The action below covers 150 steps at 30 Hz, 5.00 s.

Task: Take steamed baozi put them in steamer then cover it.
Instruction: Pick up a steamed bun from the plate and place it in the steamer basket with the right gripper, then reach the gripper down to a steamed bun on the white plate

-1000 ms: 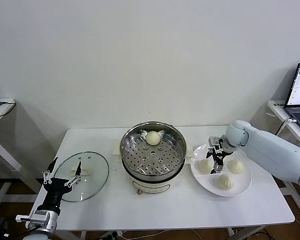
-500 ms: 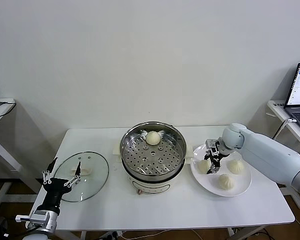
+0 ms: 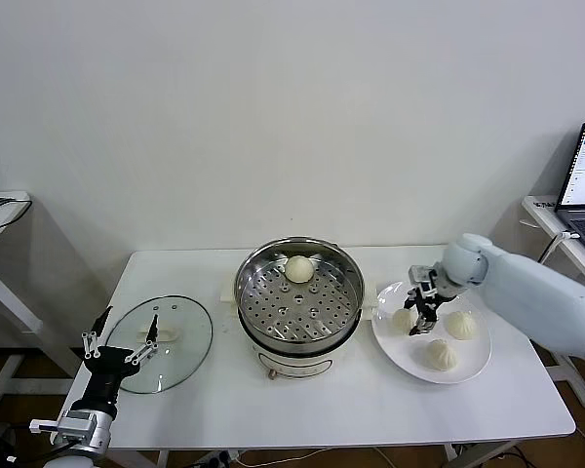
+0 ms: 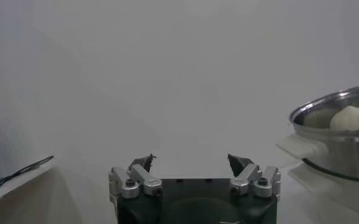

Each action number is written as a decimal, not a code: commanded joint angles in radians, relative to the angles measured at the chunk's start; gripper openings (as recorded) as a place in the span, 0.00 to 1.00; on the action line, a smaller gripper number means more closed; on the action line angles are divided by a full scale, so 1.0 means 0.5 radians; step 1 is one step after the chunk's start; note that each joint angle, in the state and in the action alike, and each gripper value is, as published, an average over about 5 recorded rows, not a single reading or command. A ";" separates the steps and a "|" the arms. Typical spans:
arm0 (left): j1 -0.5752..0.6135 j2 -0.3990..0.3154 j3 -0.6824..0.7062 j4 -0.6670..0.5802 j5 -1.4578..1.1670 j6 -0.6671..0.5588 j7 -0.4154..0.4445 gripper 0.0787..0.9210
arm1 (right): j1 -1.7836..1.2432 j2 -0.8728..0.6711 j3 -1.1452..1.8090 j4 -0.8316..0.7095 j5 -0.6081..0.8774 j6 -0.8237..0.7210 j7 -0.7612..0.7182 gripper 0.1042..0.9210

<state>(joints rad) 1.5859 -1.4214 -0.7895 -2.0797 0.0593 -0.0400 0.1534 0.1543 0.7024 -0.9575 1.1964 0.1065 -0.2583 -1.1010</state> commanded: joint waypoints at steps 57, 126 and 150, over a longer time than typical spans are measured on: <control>-0.010 0.044 -0.138 -0.011 -0.035 0.016 0.030 0.88 | 0.656 1.545 -0.732 -0.375 0.788 -0.587 0.156 0.74; 0.019 0.017 0.040 -0.044 0.076 0.013 -0.034 0.88 | -0.551 -0.204 0.463 0.150 -0.427 0.139 -0.119 0.88; -0.004 0.018 0.045 0.007 0.082 0.010 -0.025 0.88 | -0.586 -0.169 0.503 0.110 -0.471 0.126 -0.189 0.75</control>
<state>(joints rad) 1.5838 -1.4125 -0.7671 -2.0774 0.0996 -0.0347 0.1403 -0.1276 0.6137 -0.7163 1.2563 -0.1219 -0.1957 -1.1945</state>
